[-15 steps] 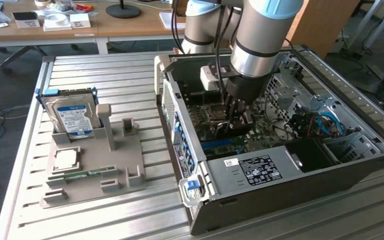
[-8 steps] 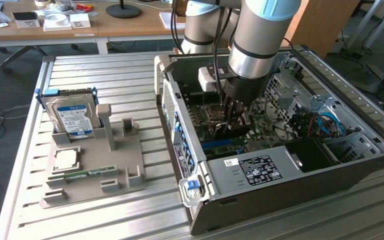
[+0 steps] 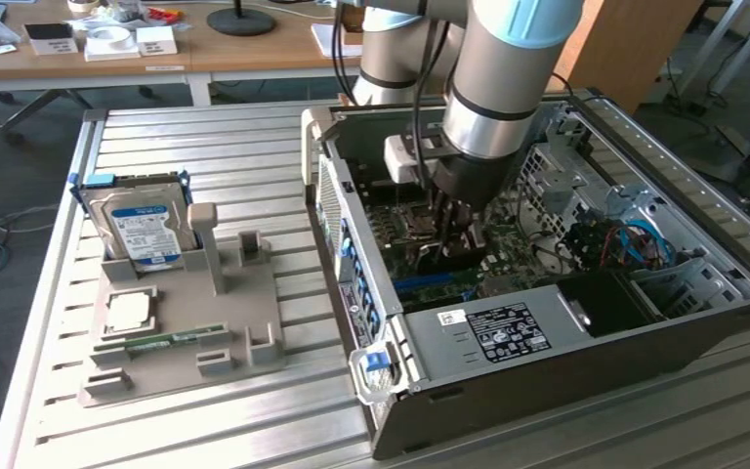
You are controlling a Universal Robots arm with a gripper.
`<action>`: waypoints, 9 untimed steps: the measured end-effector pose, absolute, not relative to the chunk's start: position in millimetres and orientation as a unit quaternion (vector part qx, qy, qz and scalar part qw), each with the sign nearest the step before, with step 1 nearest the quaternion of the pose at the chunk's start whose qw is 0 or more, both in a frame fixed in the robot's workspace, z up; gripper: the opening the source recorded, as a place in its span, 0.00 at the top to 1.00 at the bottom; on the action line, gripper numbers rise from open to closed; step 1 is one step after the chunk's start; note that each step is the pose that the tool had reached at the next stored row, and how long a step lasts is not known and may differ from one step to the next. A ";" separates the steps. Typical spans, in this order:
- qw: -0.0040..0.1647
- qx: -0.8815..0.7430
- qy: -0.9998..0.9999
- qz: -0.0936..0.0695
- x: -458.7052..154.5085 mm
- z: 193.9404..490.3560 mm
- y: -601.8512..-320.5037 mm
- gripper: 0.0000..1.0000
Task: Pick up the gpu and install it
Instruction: 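Insert the gpu into the slot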
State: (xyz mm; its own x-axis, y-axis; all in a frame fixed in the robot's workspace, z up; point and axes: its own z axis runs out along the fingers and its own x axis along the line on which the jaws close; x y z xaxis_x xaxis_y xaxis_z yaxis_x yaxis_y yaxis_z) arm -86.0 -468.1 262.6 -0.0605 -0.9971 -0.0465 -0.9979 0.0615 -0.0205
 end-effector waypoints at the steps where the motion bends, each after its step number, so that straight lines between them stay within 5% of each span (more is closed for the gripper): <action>1: 0.024 -0.684 0.729 0.008 -86.2 262.0 -468.1 0.73; 9: 0.024 -0.679 0.733 0.008 -86.5 260.2 -468.1 0.73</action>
State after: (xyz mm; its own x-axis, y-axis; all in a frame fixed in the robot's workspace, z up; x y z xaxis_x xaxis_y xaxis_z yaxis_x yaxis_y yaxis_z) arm -86.5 -468.1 260.2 -0.0756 -0.9961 -0.0464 -0.9968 0.0767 -0.0205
